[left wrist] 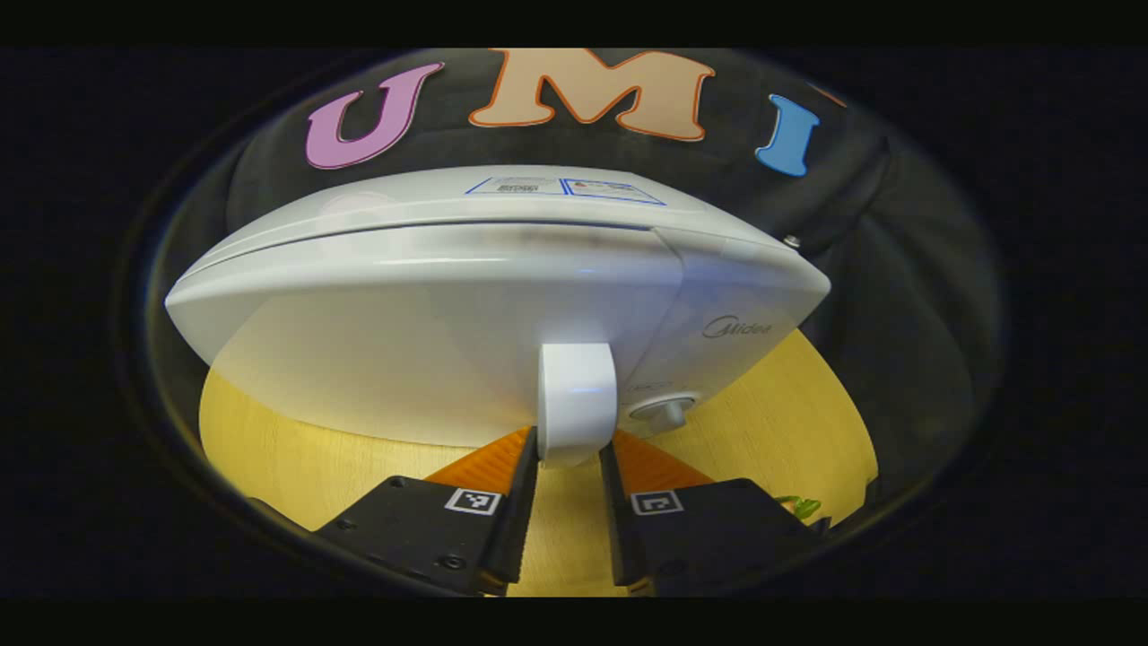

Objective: Open the microwave oven with the left hand, put the food in, and close the microwave oven.

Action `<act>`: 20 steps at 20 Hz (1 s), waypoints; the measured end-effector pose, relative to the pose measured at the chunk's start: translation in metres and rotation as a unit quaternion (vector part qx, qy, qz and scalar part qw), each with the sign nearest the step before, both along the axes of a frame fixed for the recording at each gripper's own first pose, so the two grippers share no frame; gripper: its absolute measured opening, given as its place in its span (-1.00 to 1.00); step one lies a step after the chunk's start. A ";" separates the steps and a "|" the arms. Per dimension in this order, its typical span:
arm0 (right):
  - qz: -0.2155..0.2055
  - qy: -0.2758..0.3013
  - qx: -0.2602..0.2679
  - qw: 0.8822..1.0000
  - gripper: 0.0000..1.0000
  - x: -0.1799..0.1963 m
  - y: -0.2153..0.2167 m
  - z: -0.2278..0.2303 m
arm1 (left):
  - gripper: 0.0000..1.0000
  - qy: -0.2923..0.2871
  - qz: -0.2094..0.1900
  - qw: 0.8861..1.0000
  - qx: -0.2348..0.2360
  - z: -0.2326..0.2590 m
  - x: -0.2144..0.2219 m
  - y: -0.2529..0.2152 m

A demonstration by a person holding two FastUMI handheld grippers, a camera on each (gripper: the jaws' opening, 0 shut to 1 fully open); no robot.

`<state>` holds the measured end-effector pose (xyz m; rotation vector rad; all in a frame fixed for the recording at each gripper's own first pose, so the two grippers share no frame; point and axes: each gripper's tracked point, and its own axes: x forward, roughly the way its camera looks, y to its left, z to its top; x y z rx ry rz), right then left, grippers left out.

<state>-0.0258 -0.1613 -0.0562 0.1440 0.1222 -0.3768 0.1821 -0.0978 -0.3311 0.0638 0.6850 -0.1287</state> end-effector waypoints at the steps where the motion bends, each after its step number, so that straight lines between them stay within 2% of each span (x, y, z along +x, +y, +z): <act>1: 0.003 -0.001 0.002 1.000 0.83 -0.001 0.003 -0.002 | -0.13 0.003 0.005 1.000 -0.002 -0.002 0.002 0.001; 4: 0.017 -0.001 0.012 1.000 0.84 -0.001 0.015 -0.004 | -0.35 0.006 0.020 1.000 -0.022 -0.005 0.004 0.002; 5: 0.020 0.001 0.011 1.000 0.83 -0.001 0.019 -0.007 | -0.36 0.006 0.023 0.999 -0.025 -0.006 0.003 0.002; 7: 0.026 0.004 0.011 1.000 0.83 -0.001 0.025 -0.011 | -0.50 0.003 0.024 1.000 -0.012 -0.006 0.003 0.002; 9: 0.039 0.004 0.022 0.999 0.84 -0.002 0.037 -0.012 | -0.51 0.000 0.021 1.000 0.012 -0.006 0.002 0.003; 10: 0.044 0.003 0.025 0.999 0.84 -0.002 0.041 -0.013 | -0.60 -0.005 0.022 1.000 0.014 -0.005 0.002 0.003; 16: 0.060 0.010 0.044 0.997 0.83 -0.015 0.057 -0.026 | -0.77 -0.027 0.015 0.999 0.021 -0.005 0.000 0.004; 17: 0.066 0.012 0.049 0.997 0.84 -0.017 0.061 -0.029 | -0.77 -0.033 0.011 0.999 0.020 -0.004 -0.001 0.004; 18: 0.067 0.015 0.051 0.996 0.96 -0.019 0.064 -0.033 | -0.82 -0.036 0.009 0.999 0.020 -0.003 -0.001 0.004; 19: 0.068 0.020 0.051 0.996 0.83 -0.021 0.063 -0.039 | -0.82 -0.037 0.007 0.999 0.019 -0.004 -0.001 0.004; 20: 0.067 0.025 0.050 0.996 0.83 -0.023 0.064 -0.042 | -0.88 -0.040 0.007 0.999 0.017 -0.003 -0.002 0.004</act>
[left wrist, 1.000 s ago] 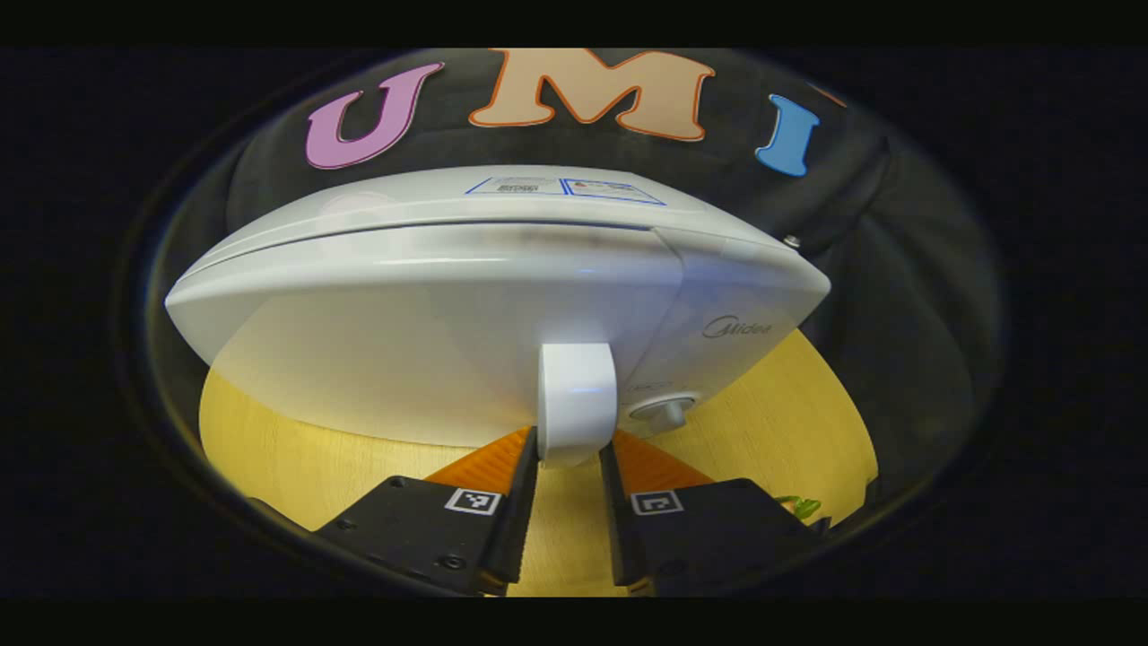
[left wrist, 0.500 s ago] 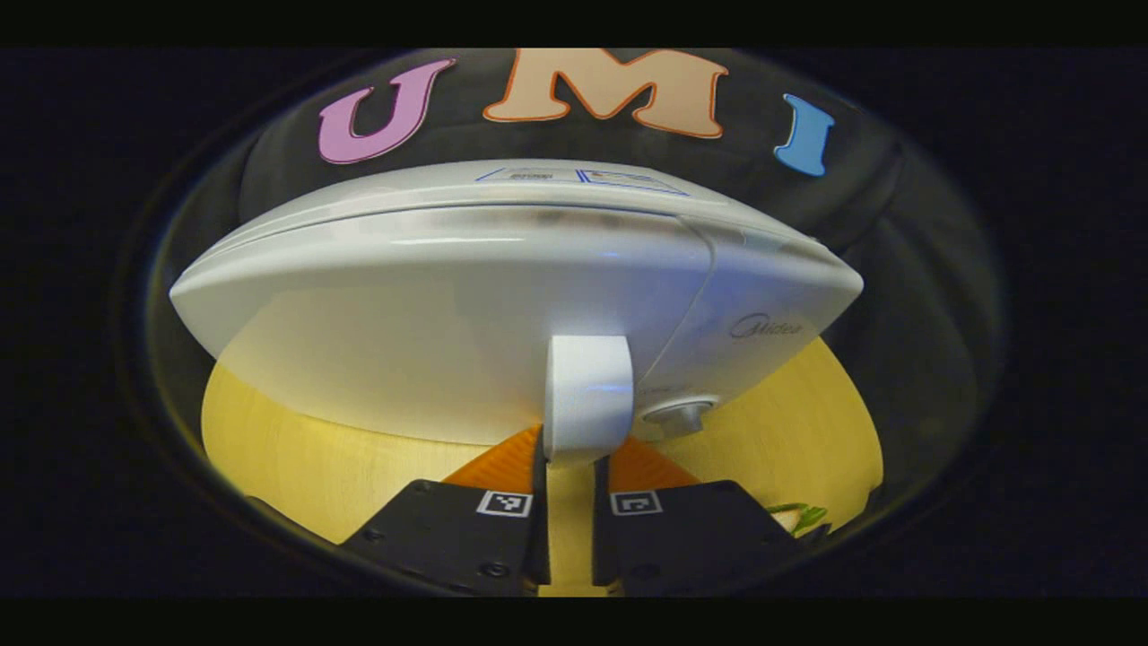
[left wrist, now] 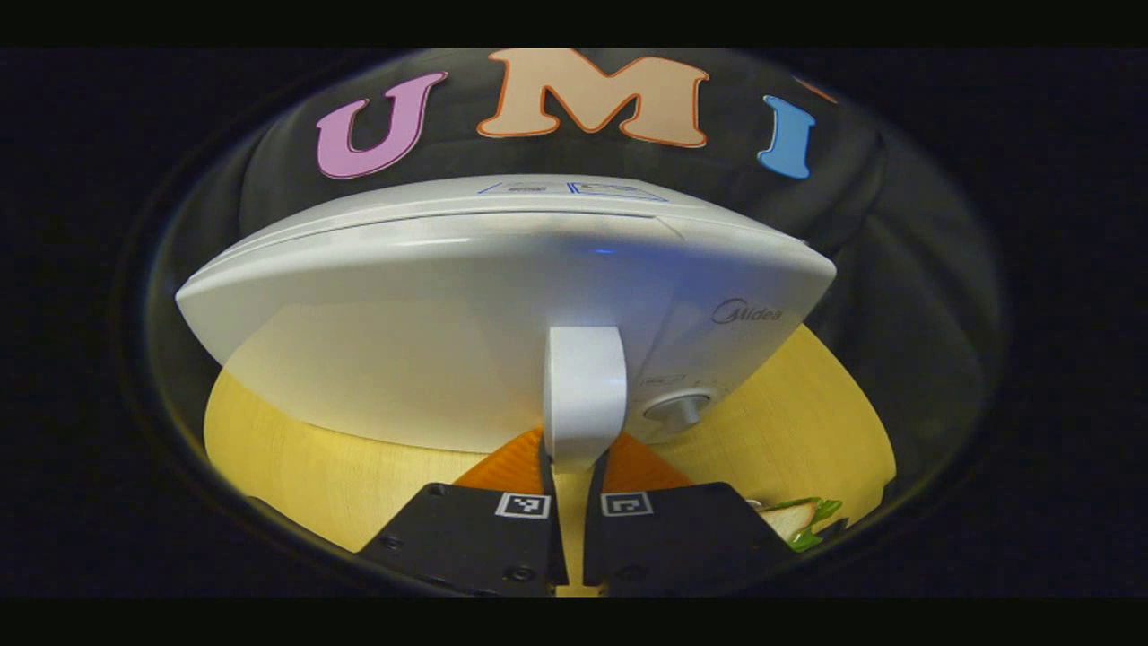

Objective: Open the microwave oven with the left hand, put the food in, and close the microwave oven.

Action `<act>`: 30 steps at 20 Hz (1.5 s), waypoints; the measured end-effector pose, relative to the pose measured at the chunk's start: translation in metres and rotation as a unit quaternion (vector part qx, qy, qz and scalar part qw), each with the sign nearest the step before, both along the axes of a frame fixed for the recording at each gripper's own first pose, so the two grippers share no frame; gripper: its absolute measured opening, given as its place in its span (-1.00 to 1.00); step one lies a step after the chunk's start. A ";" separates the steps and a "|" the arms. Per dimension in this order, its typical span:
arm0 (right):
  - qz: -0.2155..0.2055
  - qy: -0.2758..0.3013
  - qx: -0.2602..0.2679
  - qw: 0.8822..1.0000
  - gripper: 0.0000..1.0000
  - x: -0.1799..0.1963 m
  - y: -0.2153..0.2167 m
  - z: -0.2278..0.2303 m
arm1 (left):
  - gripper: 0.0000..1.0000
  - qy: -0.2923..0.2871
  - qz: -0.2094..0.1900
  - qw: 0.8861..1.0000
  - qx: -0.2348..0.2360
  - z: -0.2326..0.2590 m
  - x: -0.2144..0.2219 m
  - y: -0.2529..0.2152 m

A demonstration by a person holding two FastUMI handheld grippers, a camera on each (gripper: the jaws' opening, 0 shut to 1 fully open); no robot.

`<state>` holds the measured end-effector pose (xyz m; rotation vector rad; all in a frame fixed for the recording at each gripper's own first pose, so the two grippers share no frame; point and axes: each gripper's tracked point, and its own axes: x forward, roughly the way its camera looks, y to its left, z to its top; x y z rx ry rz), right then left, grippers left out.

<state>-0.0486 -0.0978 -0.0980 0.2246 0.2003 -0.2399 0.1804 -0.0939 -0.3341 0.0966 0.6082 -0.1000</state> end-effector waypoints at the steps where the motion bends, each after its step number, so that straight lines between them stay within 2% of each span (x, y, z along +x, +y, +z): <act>1: 0.000 0.003 -0.001 1.000 0.83 -0.001 0.001 -0.002 | -0.87 -0.003 0.000 1.000 -0.001 0.000 0.000 0.001; 2: 0.000 0.005 -0.002 1.000 0.83 -0.002 0.001 -0.002 | -0.87 -0.008 0.001 1.000 -0.002 0.000 0.000 0.000; 3: 0.001 0.005 -0.002 1.000 0.96 -0.003 0.000 -0.002 | -0.88 -0.012 0.000 1.000 0.000 0.000 0.000 0.001; 4: 0.001 0.005 -0.004 1.000 0.83 -0.003 0.001 -0.001 | -0.87 -0.013 0.000 1.000 0.002 0.000 -0.001 0.000; 7: 0.000 0.003 -0.008 1.000 0.83 -0.002 -0.003 0.001 | -0.87 -0.017 0.006 1.000 -0.001 0.001 -0.001 0.001; 8: 0.000 0.004 -0.008 1.000 0.96 -0.002 -0.005 0.001 | -0.87 -0.019 0.006 1.000 -0.003 0.001 -0.001 0.001; 10: 0.003 0.006 -0.004 1.000 0.96 0.000 -0.005 0.002 | -0.87 -0.026 0.004 1.000 -0.005 0.002 -0.001 0.001; 15: 0.017 0.017 -0.008 1.000 0.94 0.015 -0.007 -0.003 | -0.87 -0.034 0.022 0.999 -0.008 0.003 -0.002 0.002; 16: 0.020 0.020 -0.008 1.000 0.79 0.019 -0.008 -0.003 | -0.88 -0.036 0.027 0.999 -0.010 0.004 -0.003 0.002; 18: 0.027 0.021 -0.013 0.999 0.79 0.027 -0.010 -0.001 | -0.88 -0.013 0.045 0.999 -0.017 -0.001 -0.023 0.006; 19: 0.031 0.021 -0.014 0.999 0.79 0.031 -0.010 0.001 | -0.87 -0.018 0.041 0.999 -0.015 -0.001 -0.037 0.009; 21: 0.048 0.021 -0.008 0.999 0.79 0.040 -0.009 0.003 | -0.87 -0.021 0.024 0.999 -0.006 -0.003 -0.067 0.018; 23: 0.077 0.021 -0.001 0.997 0.79 0.051 -0.003 0.004 | -0.84 -0.017 0.024 1.000 0.000 -0.003 -0.088 0.027; 30: 0.162 0.038 -0.005 0.986 0.79 0.072 0.009 -0.006 | -0.65 -0.022 0.077 0.997 0.016 -0.001 -0.128 0.053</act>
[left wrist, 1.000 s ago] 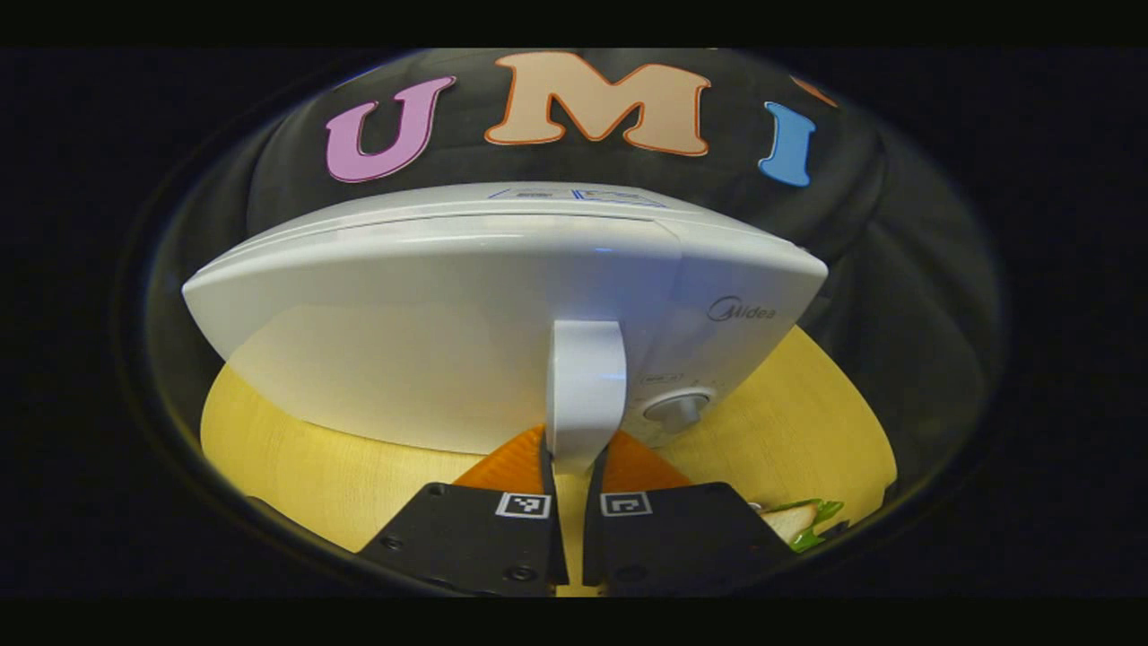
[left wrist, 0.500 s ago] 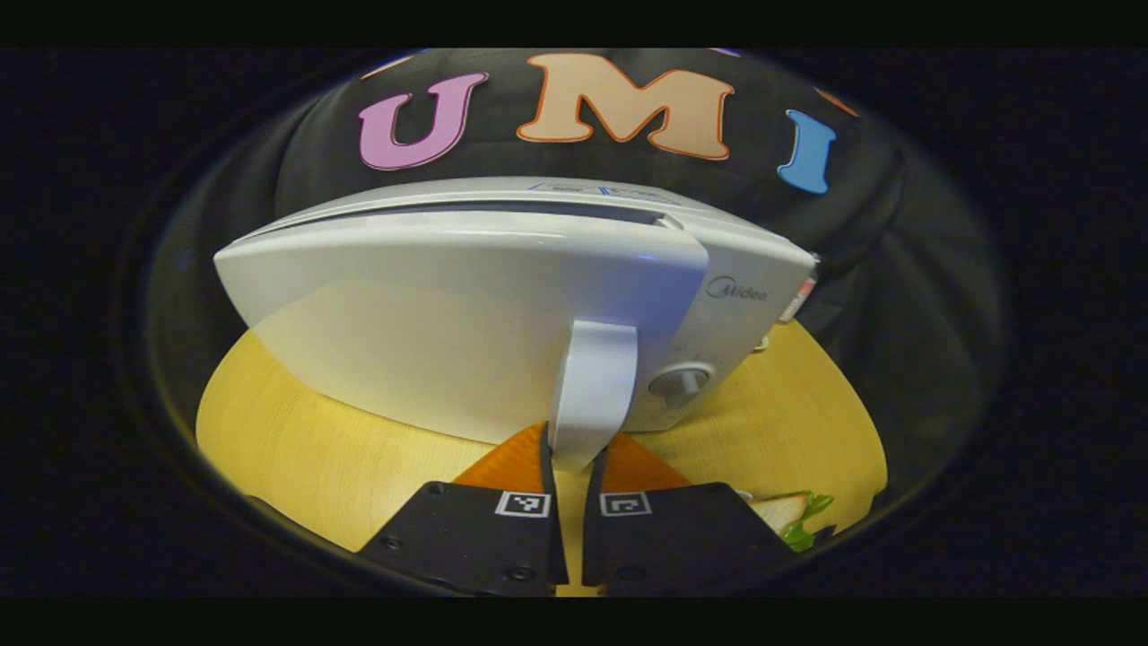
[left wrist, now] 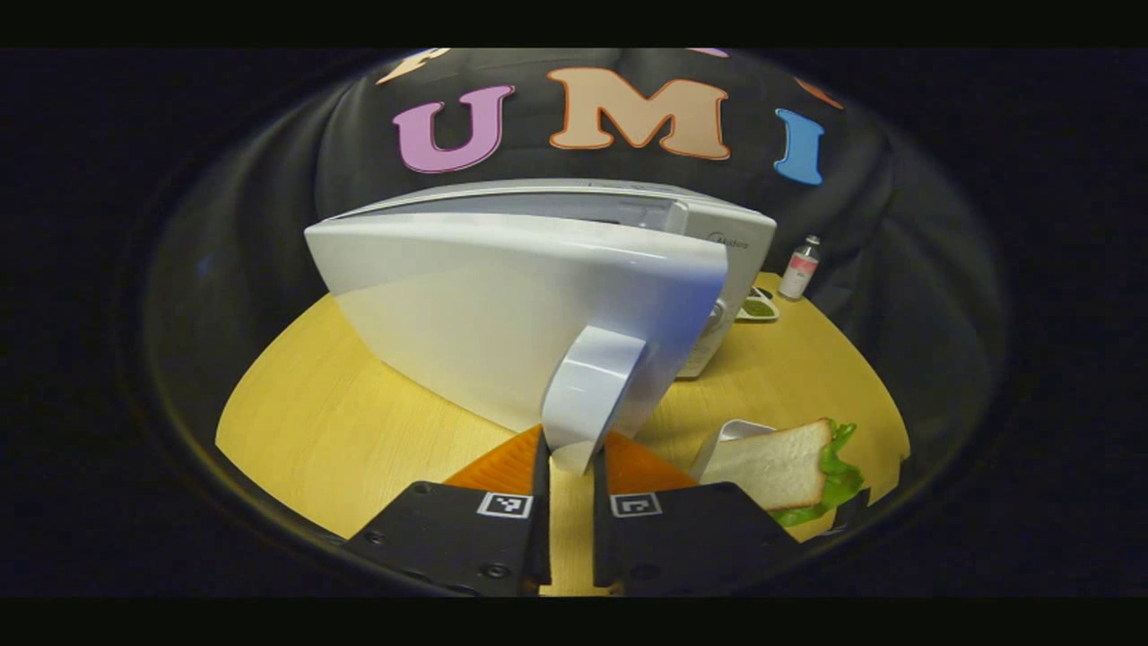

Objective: Open the microwave oven with the left hand, put the food in, and close the microwave oven.

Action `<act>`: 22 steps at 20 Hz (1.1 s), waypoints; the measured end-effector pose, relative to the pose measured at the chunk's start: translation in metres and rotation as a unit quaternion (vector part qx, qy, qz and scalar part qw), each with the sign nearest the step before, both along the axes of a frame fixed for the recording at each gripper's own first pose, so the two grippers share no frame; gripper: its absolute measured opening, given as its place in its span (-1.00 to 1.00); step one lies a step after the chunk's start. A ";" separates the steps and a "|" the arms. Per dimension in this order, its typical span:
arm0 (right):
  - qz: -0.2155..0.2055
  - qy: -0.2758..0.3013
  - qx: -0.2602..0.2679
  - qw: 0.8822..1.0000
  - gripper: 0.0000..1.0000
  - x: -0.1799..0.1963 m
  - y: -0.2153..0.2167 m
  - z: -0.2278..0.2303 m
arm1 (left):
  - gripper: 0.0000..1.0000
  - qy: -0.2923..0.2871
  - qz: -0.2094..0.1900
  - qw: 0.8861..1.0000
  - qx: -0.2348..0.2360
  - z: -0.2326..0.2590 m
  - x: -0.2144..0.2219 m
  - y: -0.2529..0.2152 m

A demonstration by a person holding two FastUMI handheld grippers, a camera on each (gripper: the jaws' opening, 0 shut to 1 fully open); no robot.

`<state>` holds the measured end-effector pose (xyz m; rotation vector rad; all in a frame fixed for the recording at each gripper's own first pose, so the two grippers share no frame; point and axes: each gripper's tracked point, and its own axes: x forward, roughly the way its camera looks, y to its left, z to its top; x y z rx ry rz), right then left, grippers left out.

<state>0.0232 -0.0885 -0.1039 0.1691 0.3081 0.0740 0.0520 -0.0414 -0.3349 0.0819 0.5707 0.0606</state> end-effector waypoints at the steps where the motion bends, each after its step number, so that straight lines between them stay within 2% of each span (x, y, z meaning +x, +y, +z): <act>1: 0.012 0.003 0.001 1.000 0.79 0.000 0.004 -0.002 | -0.57 -0.005 0.004 1.000 0.000 0.003 -0.005 0.004; 2: 0.024 0.007 0.001 1.000 0.94 0.002 0.008 -0.004 | -0.58 -0.006 0.007 1.000 0.003 0.005 -0.010 0.010; 3: 0.031 0.011 -0.002 0.999 0.94 0.002 0.009 -0.007 | -0.55 -0.006 0.012 1.000 0.009 0.005 -0.016 0.016; 4: 0.034 0.013 -0.006 0.999 0.94 0.003 0.009 -0.008 | -0.40 -0.006 0.016 1.000 0.016 0.007 -0.022 0.024; 9: 0.034 0.010 -0.016 0.999 0.94 -0.010 0.021 -0.010 | 0.13 -0.005 0.030 0.999 0.018 0.008 -0.042 0.051; 11: 0.022 0.010 -0.023 0.999 0.94 -0.018 0.027 -0.016 | 0.51 -0.013 0.032 0.999 0.026 0.012 -0.049 0.069; 12: 0.015 0.008 -0.028 0.999 0.94 -0.022 0.032 -0.018 | 0.87 -0.014 0.024 0.999 0.021 0.012 -0.052 0.074; 14: 0.001 0.003 -0.036 0.999 0.94 -0.031 0.043 -0.022 | 0.97 -0.010 0.013 1.000 0.011 0.012 -0.063 0.084; 15: -0.006 0.004 -0.040 0.999 0.79 -0.037 0.049 -0.027 | 1.00 -0.010 0.007 1.000 0.011 0.012 -0.069 0.091; 18: -0.027 0.005 -0.042 0.999 0.79 -0.057 0.068 -0.037 | 1.00 -0.007 -0.011 1.000 0.017 0.015 -0.091 0.120; 22: -0.045 0.020 -0.060 0.997 0.79 -0.081 0.091 -0.057 | 1.00 0.004 -0.011 1.000 0.003 0.014 -0.118 0.167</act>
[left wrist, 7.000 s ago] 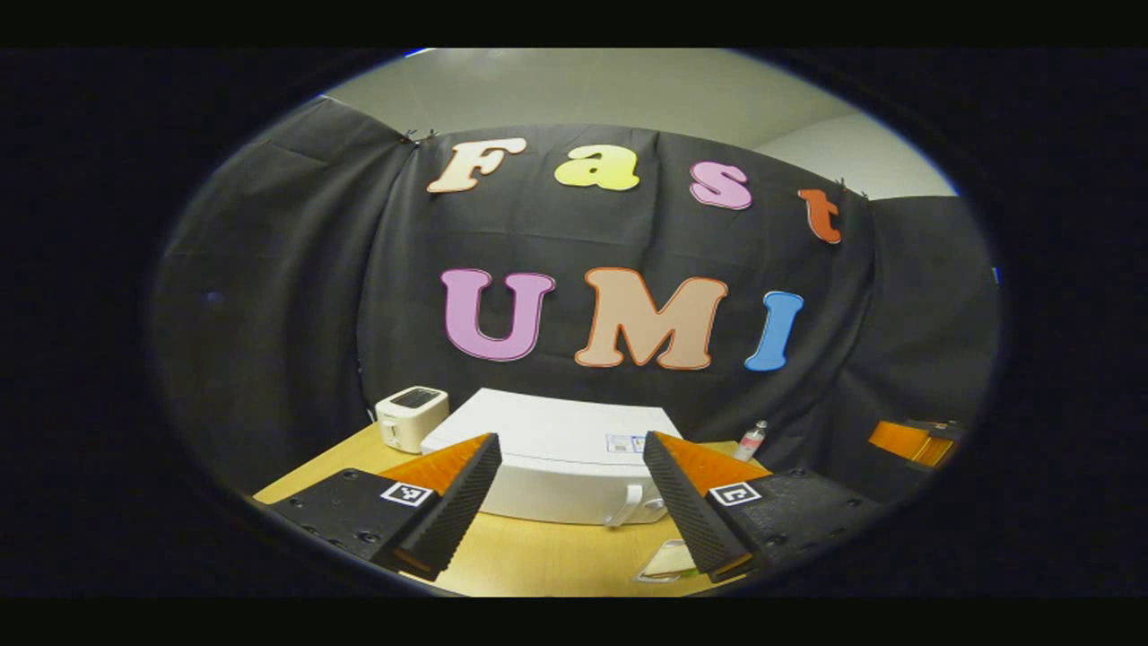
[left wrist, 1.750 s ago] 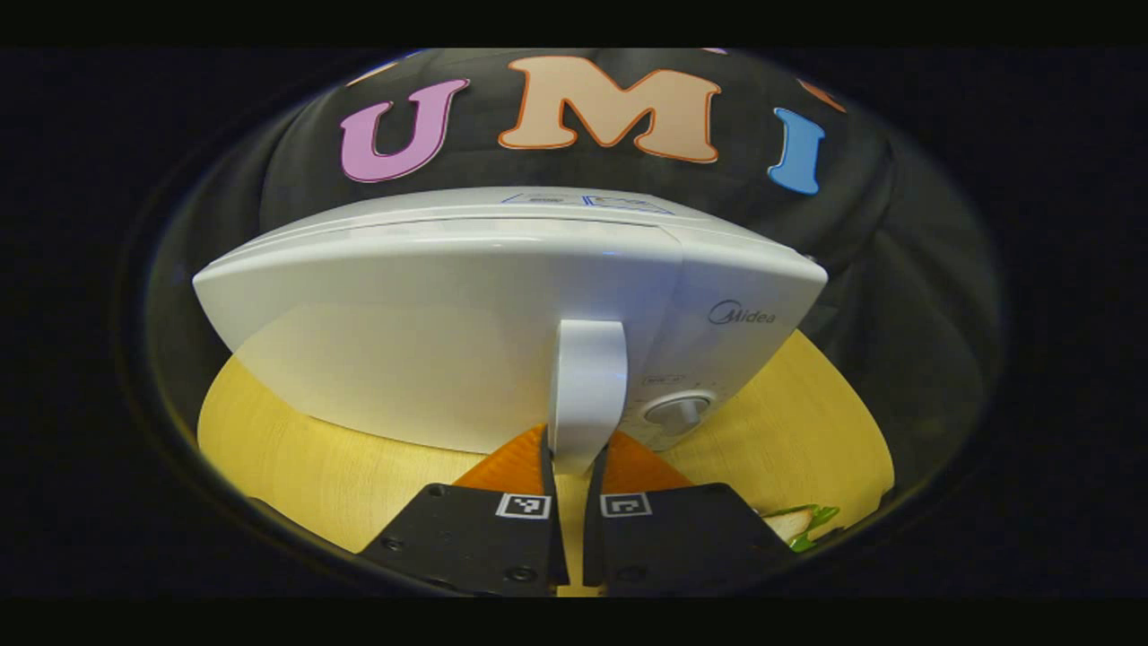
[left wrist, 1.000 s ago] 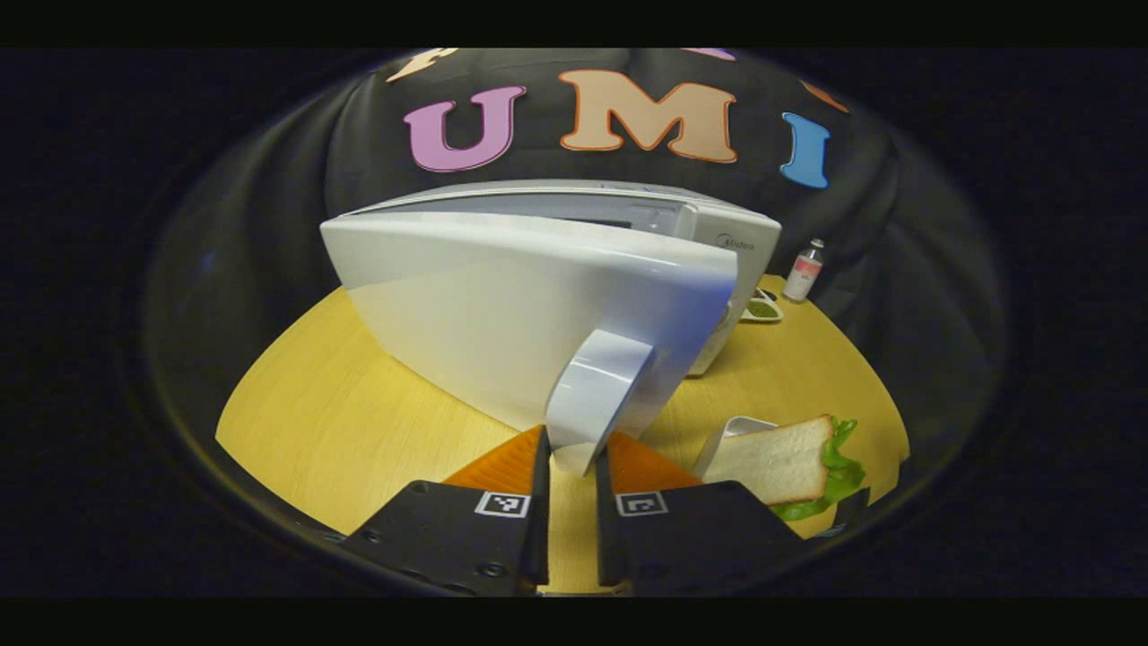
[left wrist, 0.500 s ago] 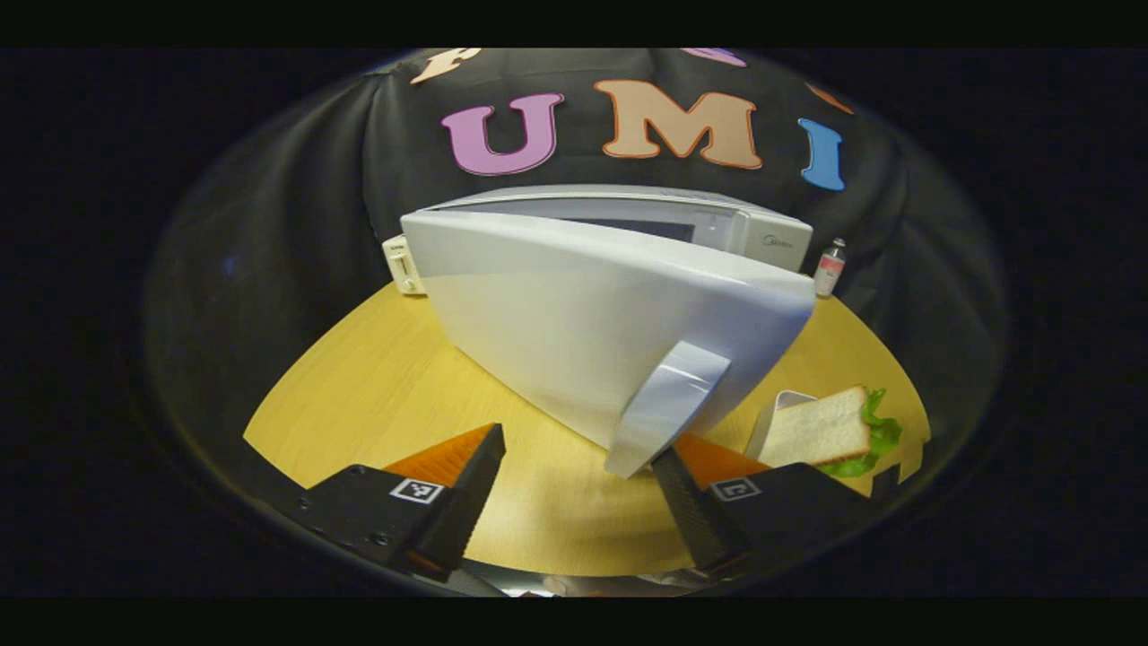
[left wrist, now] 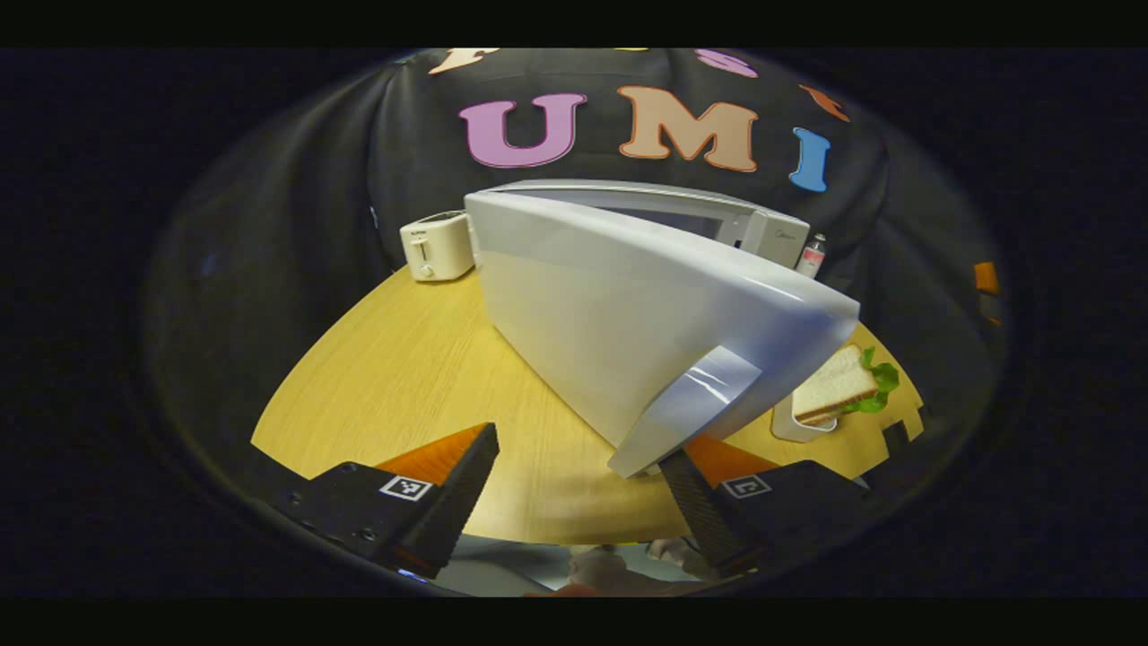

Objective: Open the microwave oven with the left hand, put the food in, and close the microwave oven.

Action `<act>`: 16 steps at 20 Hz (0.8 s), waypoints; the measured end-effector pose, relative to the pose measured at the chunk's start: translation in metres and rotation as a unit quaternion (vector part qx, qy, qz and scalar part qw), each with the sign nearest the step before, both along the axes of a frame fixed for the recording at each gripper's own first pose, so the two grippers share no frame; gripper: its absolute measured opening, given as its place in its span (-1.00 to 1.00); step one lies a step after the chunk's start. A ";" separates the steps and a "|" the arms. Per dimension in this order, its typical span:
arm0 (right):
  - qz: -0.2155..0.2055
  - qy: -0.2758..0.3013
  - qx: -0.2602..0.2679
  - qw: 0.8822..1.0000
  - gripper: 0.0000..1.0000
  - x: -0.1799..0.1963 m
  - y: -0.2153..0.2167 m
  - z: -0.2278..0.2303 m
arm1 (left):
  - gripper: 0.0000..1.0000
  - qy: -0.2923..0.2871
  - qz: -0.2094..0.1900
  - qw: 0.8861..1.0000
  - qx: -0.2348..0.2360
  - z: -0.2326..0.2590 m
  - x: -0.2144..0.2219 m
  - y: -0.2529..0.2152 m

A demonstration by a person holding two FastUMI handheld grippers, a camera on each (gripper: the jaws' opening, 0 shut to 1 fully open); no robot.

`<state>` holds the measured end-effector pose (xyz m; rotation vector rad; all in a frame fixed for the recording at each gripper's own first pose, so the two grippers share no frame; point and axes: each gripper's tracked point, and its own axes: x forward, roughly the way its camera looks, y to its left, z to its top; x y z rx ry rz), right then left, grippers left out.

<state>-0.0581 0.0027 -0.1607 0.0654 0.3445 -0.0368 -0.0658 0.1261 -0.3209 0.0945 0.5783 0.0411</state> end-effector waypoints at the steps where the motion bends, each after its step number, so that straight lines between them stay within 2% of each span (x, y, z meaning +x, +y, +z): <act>1: -0.002 0.003 -0.006 1.000 0.79 -0.005 0.007 -0.004 | 1.00 0.002 0.002 1.000 0.004 0.000 -0.005 0.014; 3: -0.004 0.005 -0.011 1.000 0.79 -0.014 0.021 -0.011 | 1.00 0.004 0.010 1.000 0.012 0.001 -0.016 0.044; 7: -0.007 0.011 0.003 1.000 0.80 -0.024 0.045 -0.023 | 0.97 0.014 0.025 0.999 -0.015 0.004 -0.035 0.085; 8: -0.009 0.012 0.007 1.000 0.95 -0.025 0.048 -0.025 | 0.98 0.016 0.027 0.999 -0.020 0.006 -0.037 0.095; 11: -0.017 0.012 0.009 1.000 0.95 -0.025 0.054 -0.027 | 1.00 0.025 0.034 0.999 -0.033 0.007 -0.044 0.116; 16: -0.026 0.015 0.000 1.000 0.94 -0.014 0.054 -0.027 | 1.00 0.029 0.068 0.995 -0.062 0.012 -0.061 0.145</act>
